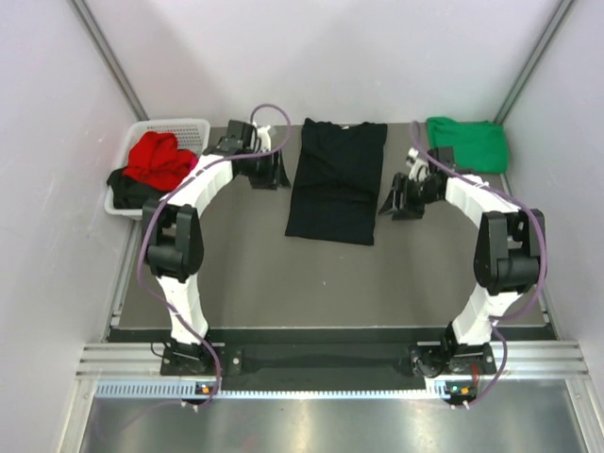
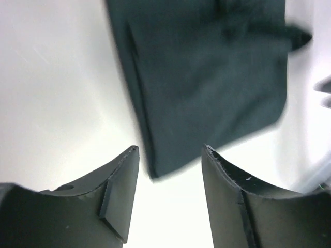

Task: Fold and stack the t-shirts
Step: Fold the tshirt

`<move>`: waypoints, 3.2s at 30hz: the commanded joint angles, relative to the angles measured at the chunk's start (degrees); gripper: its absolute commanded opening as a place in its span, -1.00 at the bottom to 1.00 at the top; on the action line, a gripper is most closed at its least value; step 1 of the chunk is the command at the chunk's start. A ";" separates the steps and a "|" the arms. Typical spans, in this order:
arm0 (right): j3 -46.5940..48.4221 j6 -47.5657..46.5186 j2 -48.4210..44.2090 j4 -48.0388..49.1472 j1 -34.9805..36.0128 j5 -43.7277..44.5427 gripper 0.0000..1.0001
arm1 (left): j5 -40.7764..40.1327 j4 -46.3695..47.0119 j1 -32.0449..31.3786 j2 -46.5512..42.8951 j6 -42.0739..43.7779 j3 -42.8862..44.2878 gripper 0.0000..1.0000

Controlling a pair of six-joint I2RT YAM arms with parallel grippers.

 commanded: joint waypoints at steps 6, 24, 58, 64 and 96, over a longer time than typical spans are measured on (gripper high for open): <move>-7.34 0.89 4.82 0.98 1.53 -4.73 0.10 | 19.02 3.13 2.75 1.05 -9.28 -16.87 0.36; -4.53 4.41 10.89 4.06 5.13 -6.05 0.08 | 19.37 4.28 3.28 6.94 -10.78 -15.56 0.26; -5.75 2.56 -5.97 -4.64 -4.01 -12.73 -1.00 | 25.35 2.25 2.40 -7.91 -9.90 -15.91 -1.00; -5.32 3.09 -9.22 -5.52 -4.01 -13.87 -1.00 | 24.29 1.02 1.61 -12.74 -8.24 -17.58 -1.00; 49.67 8.10 29.68 12.93 -2.61 -10.54 -1.00 | 11.04 9.54 4.77 18.62 1.87 26.17 -1.00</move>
